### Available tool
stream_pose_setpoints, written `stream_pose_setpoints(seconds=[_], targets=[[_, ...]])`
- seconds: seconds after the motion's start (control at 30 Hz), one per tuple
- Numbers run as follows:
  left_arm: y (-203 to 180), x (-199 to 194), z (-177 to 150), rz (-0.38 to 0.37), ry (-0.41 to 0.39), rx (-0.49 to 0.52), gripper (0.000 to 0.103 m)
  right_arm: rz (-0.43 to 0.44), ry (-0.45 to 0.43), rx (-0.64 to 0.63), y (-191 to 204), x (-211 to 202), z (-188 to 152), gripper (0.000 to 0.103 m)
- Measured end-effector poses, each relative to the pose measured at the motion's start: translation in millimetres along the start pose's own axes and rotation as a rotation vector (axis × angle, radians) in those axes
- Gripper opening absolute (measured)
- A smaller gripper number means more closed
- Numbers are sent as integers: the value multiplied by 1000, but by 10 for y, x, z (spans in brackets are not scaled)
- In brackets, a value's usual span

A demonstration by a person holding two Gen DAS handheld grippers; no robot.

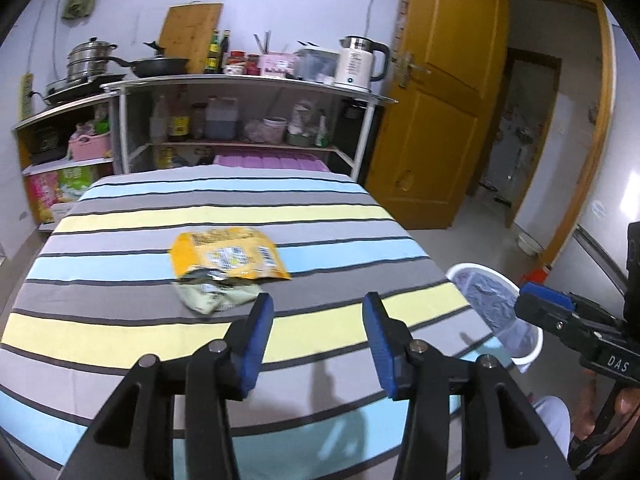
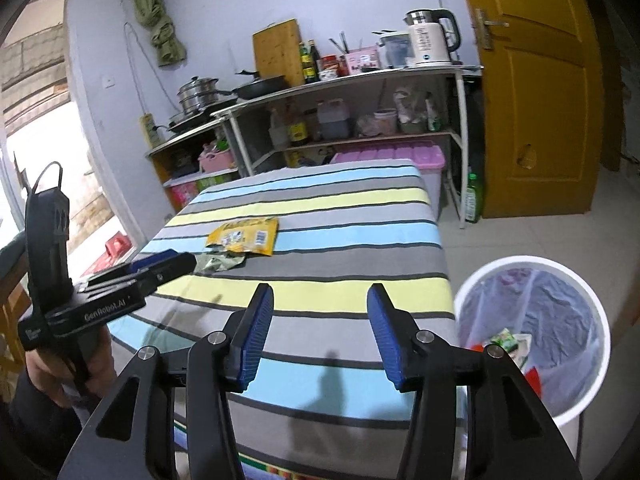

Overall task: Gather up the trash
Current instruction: 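Move both open tools back toward the yellow packet and pale wrapper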

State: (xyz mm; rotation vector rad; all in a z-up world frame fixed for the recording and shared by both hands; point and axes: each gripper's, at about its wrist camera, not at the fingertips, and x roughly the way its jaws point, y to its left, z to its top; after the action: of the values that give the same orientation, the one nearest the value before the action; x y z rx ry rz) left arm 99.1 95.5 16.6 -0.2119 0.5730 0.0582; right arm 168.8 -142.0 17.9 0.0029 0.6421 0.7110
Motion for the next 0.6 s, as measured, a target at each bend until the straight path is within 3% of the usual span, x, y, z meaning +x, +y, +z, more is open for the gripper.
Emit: stream_pose_setpoints(seconds=[0.3, 0.6], targets=[[426, 84, 75, 60, 9, -35, 54, 25, 23, -32, 143, 263, 70, 50], [740, 400, 215, 73, 60, -73, 60, 38, 38, -34, 173, 465, 114, 50]])
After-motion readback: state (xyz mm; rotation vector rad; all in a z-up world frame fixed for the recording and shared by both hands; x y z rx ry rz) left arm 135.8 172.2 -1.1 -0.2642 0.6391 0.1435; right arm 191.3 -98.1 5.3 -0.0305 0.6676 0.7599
